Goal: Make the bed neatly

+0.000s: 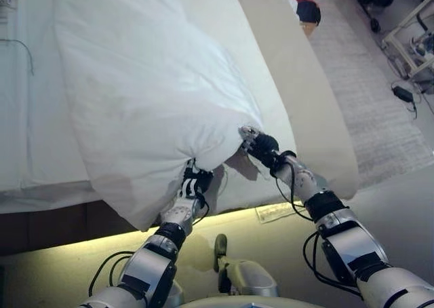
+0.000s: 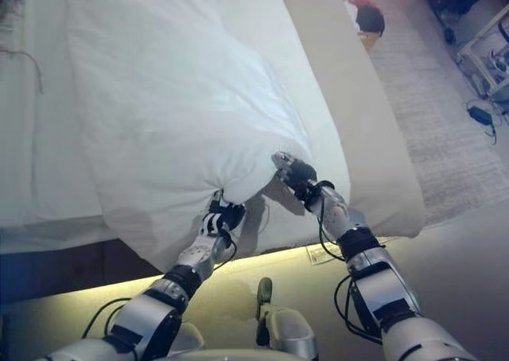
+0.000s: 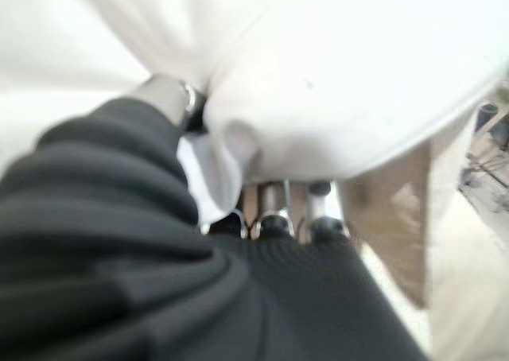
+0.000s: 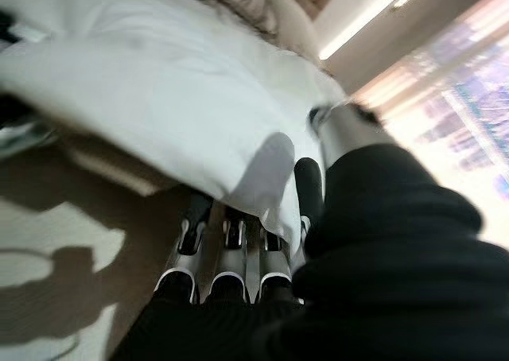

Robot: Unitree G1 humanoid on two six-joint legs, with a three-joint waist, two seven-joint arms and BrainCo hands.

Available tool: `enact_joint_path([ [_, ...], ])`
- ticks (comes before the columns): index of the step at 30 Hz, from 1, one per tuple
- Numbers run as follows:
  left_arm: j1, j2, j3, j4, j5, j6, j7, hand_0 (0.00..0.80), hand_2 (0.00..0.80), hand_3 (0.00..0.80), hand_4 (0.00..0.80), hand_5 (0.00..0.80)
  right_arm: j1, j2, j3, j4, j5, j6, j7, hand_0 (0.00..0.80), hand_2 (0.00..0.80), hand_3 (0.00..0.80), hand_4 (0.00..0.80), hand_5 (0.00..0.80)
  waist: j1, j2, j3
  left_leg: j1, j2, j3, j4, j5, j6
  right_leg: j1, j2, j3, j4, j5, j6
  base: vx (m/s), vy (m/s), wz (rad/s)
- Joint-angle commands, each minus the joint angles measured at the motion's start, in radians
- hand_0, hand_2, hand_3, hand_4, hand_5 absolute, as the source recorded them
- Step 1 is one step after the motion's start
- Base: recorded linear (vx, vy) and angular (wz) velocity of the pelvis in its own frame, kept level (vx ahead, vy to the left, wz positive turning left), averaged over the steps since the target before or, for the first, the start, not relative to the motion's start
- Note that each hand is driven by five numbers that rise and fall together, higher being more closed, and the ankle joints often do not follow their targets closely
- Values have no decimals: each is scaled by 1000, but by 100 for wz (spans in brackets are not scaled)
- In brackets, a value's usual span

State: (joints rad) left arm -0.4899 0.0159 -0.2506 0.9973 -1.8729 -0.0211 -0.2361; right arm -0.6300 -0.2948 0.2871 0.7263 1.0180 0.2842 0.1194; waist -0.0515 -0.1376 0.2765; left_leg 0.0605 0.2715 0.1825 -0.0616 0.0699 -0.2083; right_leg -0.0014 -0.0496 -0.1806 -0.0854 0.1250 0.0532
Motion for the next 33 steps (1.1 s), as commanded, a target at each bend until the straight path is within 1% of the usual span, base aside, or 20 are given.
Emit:
enact_joint_path([
  [1, -53, -28, 6, -8, 95, 66, -81, 800, 800, 800, 800, 800, 17, -35, -45, 50, -38, 5, 47, 0, 0, 0, 0, 0, 36, 17, -47, -43, 31, -72, -26, 45, 18, 31, -129, -42, 68, -60, 100, 63, 81, 13],
  [5, 44, 14, 47, -38, 158, 128, -118, 800, 800, 800, 800, 800, 173, -23, -76, 120, -146, -18, 126, 0, 0, 0, 0, 0, 67, 49, -74, -26, 4, -99, -26, 37, 25, 63, -150, -64, 69, -67, 102, 91, 115, 28],
  [8, 125, 36, 91, -52, 203, 168, -163, 800, 800, 800, 800, 800, 290, -7, -105, 167, -191, -34, 170, 0, 0, 0, 0, 0, 85, 71, -94, -13, -14, -112, -26, 31, 30, 84, -163, -79, 69, -72, 104, 86, 126, 21],
  [12, 218, 59, 150, -52, 255, 202, -232, 800, 800, 800, 800, 800, 391, 22, -148, 253, -208, -50, 208, 0, 0, 0, 0, 0, 109, 94, -121, 3, -34, -126, -26, 25, 37, 116, -174, -97, 61, -73, 103, 80, 104, 20],
  [15, 278, 72, 192, -52, 306, 217, -279, 800, 800, 800, 800, 800, 441, 44, -182, 301, -186, -71, 223, 0, 0, 0, 0, 0, 125, 106, -134, 13, -49, -137, -26, 21, 43, 137, -179, -108, 52, -72, 101, 51, 84, 13],
  [20, 376, 119, 266, -62, 401, 240, -353, 800, 800, 800, 800, 800, 479, 58, -239, 335, -136, -98, 207, 0, 0, 0, 0, 0, 151, 124, -145, 29, -67, -150, -26, 17, 53, 164, -185, -125, 50, -75, 98, 44, 69, 14],
  [25, 483, 169, 344, -100, 458, 273, -416, 800, 800, 800, 800, 800, 504, 44, -297, 337, -99, -103, 183, 0, 0, 0, 0, 0, 181, 142, -146, 39, -84, -166, -26, 14, 65, 185, -190, -140, 49, -79, 96, 50, 67, 14],
  [26, 485, 170, 346, -100, 460, 273, -418, 800, 800, 800, 800, 800, 505, 43, -298, 338, -98, -103, 183, 0, 0, 0, 0, 0, 181, 143, -146, 39, -85, -166, -26, 14, 65, 187, -191, -141, 49, -79, 96, 32, 57, 4],
  [30, 549, 205, 409, -126, 492, 260, -469, 800, 800, 800, 800, 800, 517, 24, -351, 375, -71, -101, 182, 0, 0, 0, 0, 0, 207, 156, -147, 36, -97, -182, -26, 13, 72, 197, -194, -154, 44, -82, 95, 23, 76, 8],
  [33, 585, 230, 462, -108, 504, 267, -471, 800, 800, 800, 800, 800, 521, 5, -393, 424, -53, -92, 194, 0, 0, 0, 0, 0, 225, 164, -149, 28, -108, -195, -26, 14, 75, 201, -198, -163, 42, -85, 96, 2, 87, 12],
])
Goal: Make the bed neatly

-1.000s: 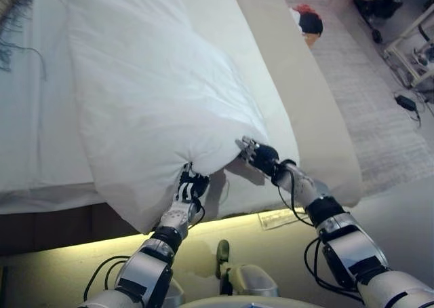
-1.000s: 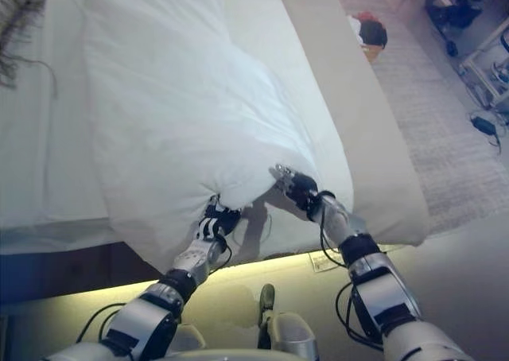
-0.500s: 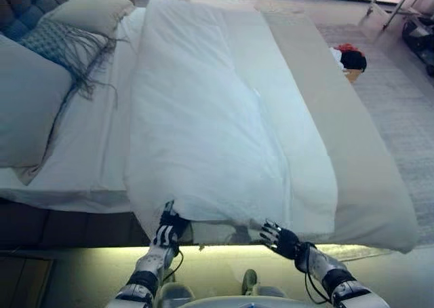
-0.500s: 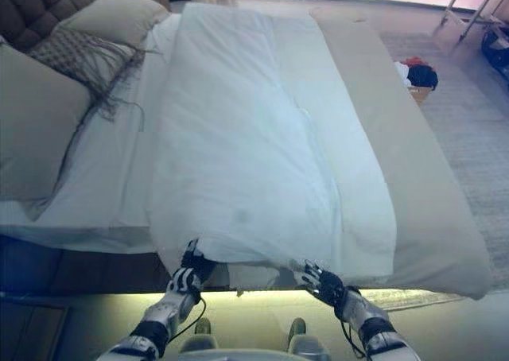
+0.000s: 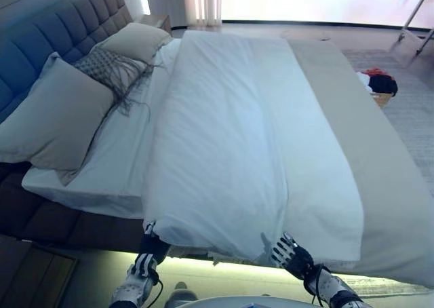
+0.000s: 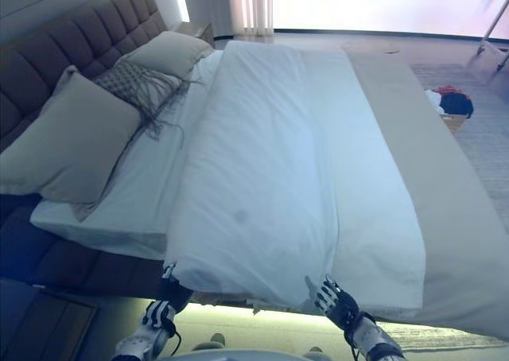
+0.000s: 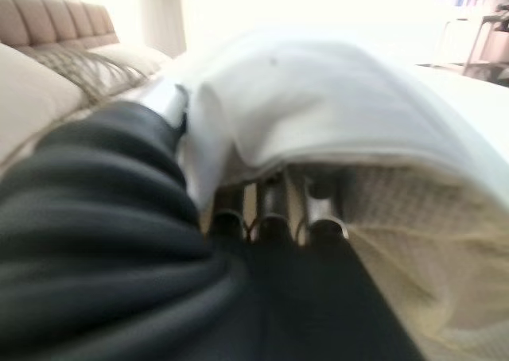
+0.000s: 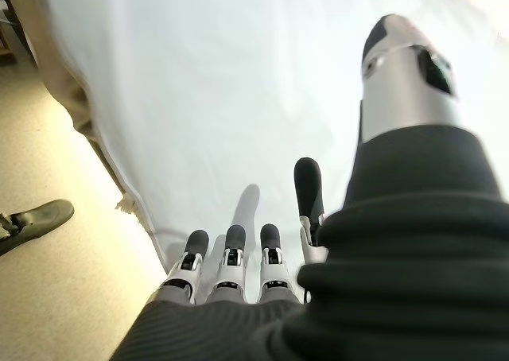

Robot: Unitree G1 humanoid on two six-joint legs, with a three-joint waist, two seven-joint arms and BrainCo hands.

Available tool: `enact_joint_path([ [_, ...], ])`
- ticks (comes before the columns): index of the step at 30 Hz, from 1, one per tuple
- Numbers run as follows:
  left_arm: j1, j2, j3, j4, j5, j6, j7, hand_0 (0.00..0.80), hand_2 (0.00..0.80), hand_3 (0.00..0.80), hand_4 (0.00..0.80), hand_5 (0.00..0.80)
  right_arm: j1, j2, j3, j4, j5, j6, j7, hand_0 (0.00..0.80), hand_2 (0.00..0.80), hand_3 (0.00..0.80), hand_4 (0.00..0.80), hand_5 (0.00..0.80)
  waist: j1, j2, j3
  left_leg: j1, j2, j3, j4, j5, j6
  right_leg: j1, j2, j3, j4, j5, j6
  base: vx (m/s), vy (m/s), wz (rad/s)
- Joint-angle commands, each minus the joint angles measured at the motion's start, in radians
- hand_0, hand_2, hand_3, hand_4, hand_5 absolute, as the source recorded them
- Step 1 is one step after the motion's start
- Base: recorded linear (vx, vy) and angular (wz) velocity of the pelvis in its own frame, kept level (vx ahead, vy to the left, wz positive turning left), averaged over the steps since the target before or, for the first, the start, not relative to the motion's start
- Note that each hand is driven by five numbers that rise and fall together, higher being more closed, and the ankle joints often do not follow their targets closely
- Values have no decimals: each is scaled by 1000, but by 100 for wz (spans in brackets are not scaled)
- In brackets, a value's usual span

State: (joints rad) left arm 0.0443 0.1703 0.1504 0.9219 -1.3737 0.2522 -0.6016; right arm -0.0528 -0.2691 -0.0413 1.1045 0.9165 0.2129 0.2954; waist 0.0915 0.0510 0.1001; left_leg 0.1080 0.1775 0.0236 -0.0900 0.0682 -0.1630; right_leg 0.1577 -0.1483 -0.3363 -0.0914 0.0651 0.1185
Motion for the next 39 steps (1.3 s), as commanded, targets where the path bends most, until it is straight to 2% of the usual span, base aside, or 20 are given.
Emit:
enact_joint_path([
  [1, 63, 84, 78, -19, 9, 1, -101, 800, 800, 800, 800, 800, -54, -24, -72, 57, 53, -21, 20, 0, 0, 0, 0, 0, 88, -22, 27, -22, -17, -40, 3, 16, 31, 41, -100, -11, 50, -26, 31, -6, 84, 9],
  [7, 111, 115, 165, 137, 87, 31, -115, 800, 800, 800, 800, 800, -59, -39, -89, 95, 60, -14, 27, 0, 0, 0, 0, 0, 107, -10, 30, -32, -31, -53, 3, 17, 33, 36, -108, -32, 64, -39, 28, -10, 80, 14],
  [11, 110, 122, 201, 243, 82, 11, -93, 800, 800, 800, 800, 800, -66, -51, -96, 124, 45, -22, 52, 0, 0, 0, 0, 0, 112, -9, 30, -37, -34, -56, 3, 16, 34, 34, -110, -40, 65, -46, 27, -1, 62, 7],
  [20, 72, 182, 314, 355, 55, -77, 74, 800, 800, 800, 800, 800, -89, -107, -125, 148, 18, -24, 55, 0, 0, 0, 0, 0, 105, -9, 49, -66, -29, -61, 3, 19, 26, -3, -114, -41, 80, -59, 20, -28, 83, 5],
  [23, 47, 180, 317, 365, 45, -87, 74, 800, 800, 800, 800, 800, -99, -118, -122, 154, 15, -34, 57, 0, 0, 0, 0, 0, 100, -4, 69, -82, -31, -69, 3, 18, 25, -33, -118, -36, 97, -65, 18, -81, 138, 0],
  [26, 3, 163, 288, 342, 8, -101, 76, 800, 800, 800, 800, 800, -124, -137, -111, 156, 10, -57, 59, 0, 0, 0, 0, 0, 96, 4, 117, -117, -31, -81, 7, 27, 25, -89, -127, -25, 133, -72, 13, -208, 133, 3],
  [31, -90, 156, 229, 299, -83, -142, 101, 800, 800, 800, 800, 800, -192, -176, -80, 147, 26, -81, 60, 0, 0, 0, 0, 0, 83, 5, 226, -214, -32, -90, 78, 23, 25, -200, -139, 6, 202, -71, 8, -277, 108, 7],
  [39, -164, 237, 239, 263, -215, -180, 205, 800, 800, 800, 800, 800, -264, -245, -49, 100, 52, -78, 83, 0, 0, 0, 0, 0, 60, -10, 342, -338, -41, -78, 249, -28, 31, -327, -157, 43, 304, -68, 14, -191, 135, -2],
])
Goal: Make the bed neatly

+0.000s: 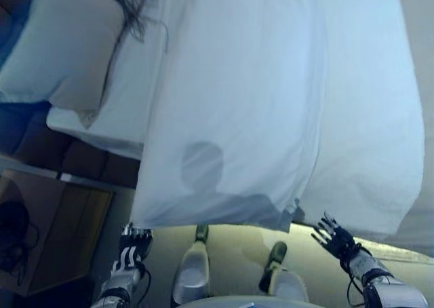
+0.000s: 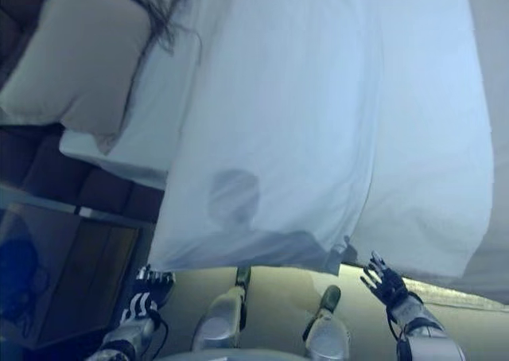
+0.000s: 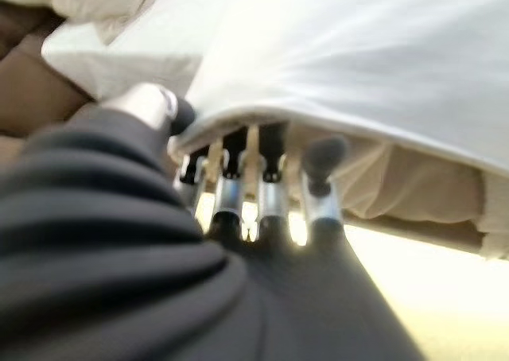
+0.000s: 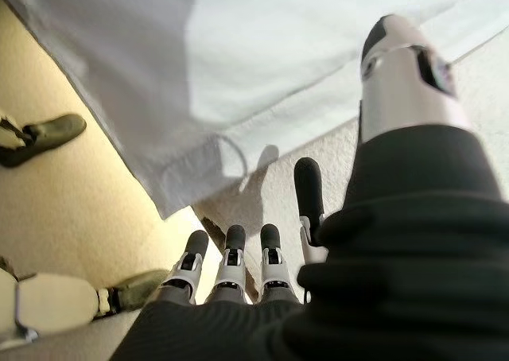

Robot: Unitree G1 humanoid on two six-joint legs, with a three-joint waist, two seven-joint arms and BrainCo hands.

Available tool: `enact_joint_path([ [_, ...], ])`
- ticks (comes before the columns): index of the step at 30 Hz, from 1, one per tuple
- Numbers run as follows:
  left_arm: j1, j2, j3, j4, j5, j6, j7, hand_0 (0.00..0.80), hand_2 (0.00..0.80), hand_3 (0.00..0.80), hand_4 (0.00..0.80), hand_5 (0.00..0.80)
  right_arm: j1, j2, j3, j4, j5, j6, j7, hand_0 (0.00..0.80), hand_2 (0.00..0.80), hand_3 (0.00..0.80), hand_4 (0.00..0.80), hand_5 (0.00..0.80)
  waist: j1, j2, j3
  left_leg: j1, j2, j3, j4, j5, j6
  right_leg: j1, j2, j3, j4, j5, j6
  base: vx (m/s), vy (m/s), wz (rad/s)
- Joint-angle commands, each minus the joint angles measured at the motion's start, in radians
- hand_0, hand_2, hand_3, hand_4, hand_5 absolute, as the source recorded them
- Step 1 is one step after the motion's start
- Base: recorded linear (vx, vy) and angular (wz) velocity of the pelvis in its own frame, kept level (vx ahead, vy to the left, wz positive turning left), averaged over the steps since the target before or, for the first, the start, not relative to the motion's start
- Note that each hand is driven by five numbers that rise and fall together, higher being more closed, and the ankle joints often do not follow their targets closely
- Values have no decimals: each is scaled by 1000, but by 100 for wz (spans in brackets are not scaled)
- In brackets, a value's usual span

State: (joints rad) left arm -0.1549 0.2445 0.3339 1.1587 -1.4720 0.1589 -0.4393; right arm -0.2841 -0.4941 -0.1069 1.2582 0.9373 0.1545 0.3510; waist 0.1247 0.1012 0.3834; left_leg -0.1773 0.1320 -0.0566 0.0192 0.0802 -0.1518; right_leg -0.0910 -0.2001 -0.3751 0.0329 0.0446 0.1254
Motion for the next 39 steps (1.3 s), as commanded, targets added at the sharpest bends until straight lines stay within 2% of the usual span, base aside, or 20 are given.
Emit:
enact_joint_path([
  [1, 28, 175, 58, 21, -137, -89, 53, 800, 800, 800, 800, 800, -43, -33, 19, -62, 29, -14, 32, 0, 0, 0, 0, 0, 22, -63, 74, -75, 0, 3, 171, -48, 23, -103, -110, 91, 207, -52, 8, -202, 216, 2],
  [6, 3, 195, 69, -41, -207, -139, 115, 800, 800, 800, 800, 800, -69, -63, 25, -108, 19, 12, 29, 0, 0, 0, 0, 0, 20, -80, 120, -167, -14, 21, 303, -95, 38, -218, -139, 116, 352, -80, 15, -161, 174, 0],
  [9, 6, 211, 85, -75, -238, -170, 156, 800, 800, 800, 800, 800, -74, -76, 23, -137, 20, 31, 27, 0, 0, 0, 0, 0, 25, -87, 136, -226, -12, 30, 405, -148, 48, -292, -172, 144, 469, -120, 20, -116, 117, -4],
  [13, 23, 228, 118, -73, -285, -199, 212, 800, 800, 800, 800, 800, -85, -94, 29, -178, 28, 50, 31, 0, 0, 0, 0, 0, 23, -83, 137, -298, -8, 38, 519, -203, 54, -366, -193, 178, 571, -153, 18, -86, 82, -2],
  [14, 29, 227, 124, -67, -265, -207, 185, 800, 800, 800, 800, 800, -87, -97, 30, -190, 26, 53, 32, 0, 0, 0, 0, 0, 20, -81, 136, -310, -6, 42, 539, -213, 53, -379, -196, 187, 590, -159, 18, -66, 85, -8],
  [16, 29, 222, 117, -55, -285, -168, 181, 800, 800, 800, 800, 800, -87, -96, 39, -203, 27, 53, 37, 0, 0, 0, 0, 0, 18, -79, 132, -328, -3, 47, 570, -228, 54, -401, -202, 200, 622, -169, 19, -44, 53, -6],
  [17, 34, 211, 115, -52, -275, -171, 161, 480, 480, 480, 480, 480, -89, -85, 42, -214, 23, 55, 37, 0, 0, 0, 0, 0, 16, -82, 128, -336, 0, 51, 594, -239, 51, -410, -206, 205, 639, -174, 21, 0, 0, 0],
  [18, 42, 203, 111, -52, -246, -153, 148, 0, 0, 0, 0, 0, -88, -82, 43, -226, 29, 60, 30, 0, 0, 0, 0, 0, 16, -83, 124, -342, 2, 53, 606, -246, 50, -415, -207, 207, 647, -178, 21, 0, 0, 0],
  [23, 89, 127, 34, -92, -133, -101, -10, 0, 0, 0, 0, 0, -47, -55, 47, -268, 35, 64, 30, 0, 0, 0, 0, 0, 11, -84, 105, -339, 12, 58, 631, -263, 51, -421, -210, 220, 668, -179, 27, 0, 0, 0],
  [26, 103, 108, -3, -123, -115, -84, -57, 0, 0, 0, 0, 0, -27, -40, 44, -276, 35, 55, 29, 0, 0, 0, 0, 0, 12, -85, 100, -327, 16, 58, 623, -259, 52, -410, -209, 219, 658, -172, 31, 24, -60, 3],
  [29, 121, 88, -71, -147, -92, -44, -131, 0, 0, 0, 0, 0, -17, -21, 39, -278, 45, 51, 23, 0, 0, 0, 0, 0, 12, -91, 87, -307, 27, 55, 603, -248, 48, -385, -201, 214, 629, -157, 38, 28, -126, 1],
  [33, 124, 69, -119, -150, -83, -43, -147, 0, 0, 0, 0, 0, -19, -2, 31, -269, 50, 47, 15, 0, 0, 0, 0, 0, 11, -95, 76, -279, 34, 54, 580, -239, 43, -354, -195, 210, 600, -147, 42, 33, -93, -1],
  [39, 137, 51, -118, -137, -52, -26, -154, 0, 0, 0, 0, 0, 1, 44, 15, -254, 59, 46, 19, 0, 0, 0, 0, 0, 13, -105, 51, -235, 37, 53, 543, -221, 38, -308, -195, 202, 560, -130, 48, 64, -84, -2],
])
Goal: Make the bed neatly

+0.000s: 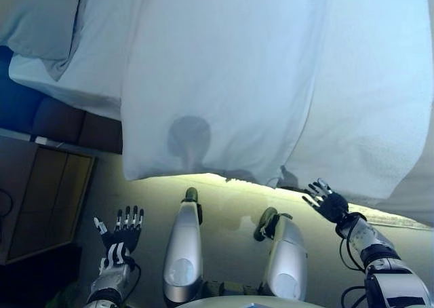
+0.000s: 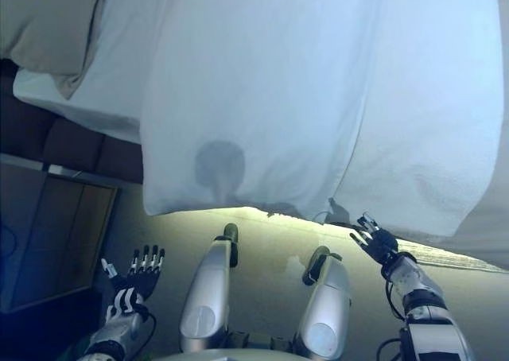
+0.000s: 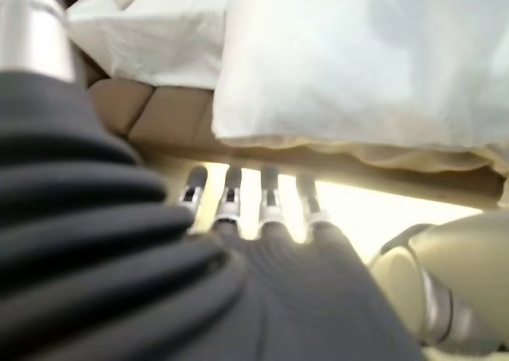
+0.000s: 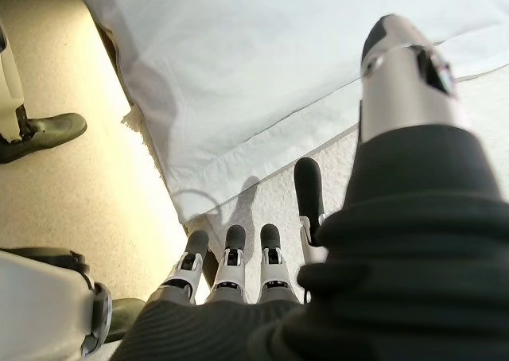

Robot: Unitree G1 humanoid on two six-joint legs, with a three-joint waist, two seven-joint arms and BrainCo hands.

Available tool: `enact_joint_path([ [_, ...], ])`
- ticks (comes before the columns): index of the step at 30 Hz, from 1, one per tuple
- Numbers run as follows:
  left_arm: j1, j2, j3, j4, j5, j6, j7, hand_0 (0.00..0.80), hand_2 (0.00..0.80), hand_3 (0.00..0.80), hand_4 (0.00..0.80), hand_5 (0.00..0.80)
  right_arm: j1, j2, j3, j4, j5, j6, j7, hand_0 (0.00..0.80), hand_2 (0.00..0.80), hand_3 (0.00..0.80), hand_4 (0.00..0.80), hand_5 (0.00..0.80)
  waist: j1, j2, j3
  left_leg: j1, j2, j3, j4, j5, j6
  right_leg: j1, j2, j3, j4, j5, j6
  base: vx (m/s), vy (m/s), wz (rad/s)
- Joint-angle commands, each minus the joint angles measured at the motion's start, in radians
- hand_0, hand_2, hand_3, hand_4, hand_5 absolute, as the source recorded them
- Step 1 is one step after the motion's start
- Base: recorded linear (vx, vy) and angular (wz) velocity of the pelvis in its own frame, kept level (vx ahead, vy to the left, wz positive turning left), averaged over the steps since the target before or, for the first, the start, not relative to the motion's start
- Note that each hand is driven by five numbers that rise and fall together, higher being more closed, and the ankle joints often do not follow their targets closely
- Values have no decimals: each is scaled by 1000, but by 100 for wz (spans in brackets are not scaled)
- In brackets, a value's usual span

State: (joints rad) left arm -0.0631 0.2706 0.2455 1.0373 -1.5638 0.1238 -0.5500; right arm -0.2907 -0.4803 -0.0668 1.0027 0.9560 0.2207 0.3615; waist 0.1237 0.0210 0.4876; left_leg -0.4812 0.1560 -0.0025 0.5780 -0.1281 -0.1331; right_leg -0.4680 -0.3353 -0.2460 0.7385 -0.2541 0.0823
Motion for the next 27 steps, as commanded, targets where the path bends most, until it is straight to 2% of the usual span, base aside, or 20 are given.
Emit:
enact_joint_path([
  [1, 49, 22, -32, -17, 45, 12, -55, 0, 0, 0, 0, 0, 13, 35, -26, -1, 42, -20, 8, 0, 0, 0, 0, 0, 14, -26, -54, 76, 14, -1, -21, -11, 18, 76, -59, 72, -152, 171, 92, 103, -79, 0],
  [5, 71, 4, -56, -55, 66, 25, -185, 0, 0, 0, 0, 0, 49, 58, -30, -18, 48, -19, -3, 0, 0, 0, 0, 0, 12, -32, -64, 105, 16, 0, -45, -3, 14, 106, -55, 75, -180, 179, 97, 85, -54, 1],
  [10, 89, -24, -159, -178, 129, 12, -480, 0, 0, 0, 0, 0, 83, 89, -19, -23, 65, -44, -24, 0, 0, 0, 0, 0, 15, -37, -64, 103, 19, -4, -38, -9, 14, 115, -52, 73, -183, 182, 94, 53, -65, 2],
  [12, 79, -22, -194, -200, 173, -27, -497, 0, 0, 0, 0, 0, 82, 92, -13, -18, 70, -46, -30, 0, 0, 0, 0, 0, 14, -38, -63, 94, 23, -5, -30, -11, 14, 107, -50, 75, -173, 181, 93, 21, -45, 0],
  [13, 66, -14, -216, -208, 223, -81, -481, 0, 0, 0, 0, 0, 78, 88, -8, -8, 74, -45, -27, 0, 0, 0, 0, 0, 13, -39, -60, 91, 28, -6, -19, -18, 12, 102, -50, 78, -160, 174, 93, 0, 0, 0],
  [16, 20, 23, -282, -216, 291, -255, -307, 0, 0, 0, 0, 0, 66, 71, 2, 9, 78, -33, -15, 0, 0, 0, 0, 0, 1, -38, -61, 75, 36, -7, -5, -17, 8, 82, -47, 89, -142, 173, 94, 0, 0, 0],
  [18, 0, 41, -297, -223, 363, -330, -215, 0, 0, 0, 0, 0, 61, 67, 6, 6, 69, -28, -14, 0, 0, 0, 0, 0, -7, -36, -62, 66, 39, -9, 2, -16, 4, 69, -45, 96, -132, 172, 95, 17, 36, -4],
  [21, -26, 79, -336, -225, 435, -391, -98, 0, 0, 0, 0, 0, 69, 47, 18, -12, 58, -14, -7, 0, 0, 0, 0, 0, -31, -31, -66, 39, 49, -3, 4, -3, 0, 28, -36, 120, -126, 179, 95, 7, 91, -10],
  [27, -102, 128, -342, -234, 420, -400, -6, 0, 0, 0, 0, 0, 49, -4, 24, -4, 51, -7, -8, 0, 0, 0, 0, 0, -56, -28, -48, -76, 62, -5, 44, -1, -11, -105, -22, 161, -64, 168, 88, -78, 128, -16],
])
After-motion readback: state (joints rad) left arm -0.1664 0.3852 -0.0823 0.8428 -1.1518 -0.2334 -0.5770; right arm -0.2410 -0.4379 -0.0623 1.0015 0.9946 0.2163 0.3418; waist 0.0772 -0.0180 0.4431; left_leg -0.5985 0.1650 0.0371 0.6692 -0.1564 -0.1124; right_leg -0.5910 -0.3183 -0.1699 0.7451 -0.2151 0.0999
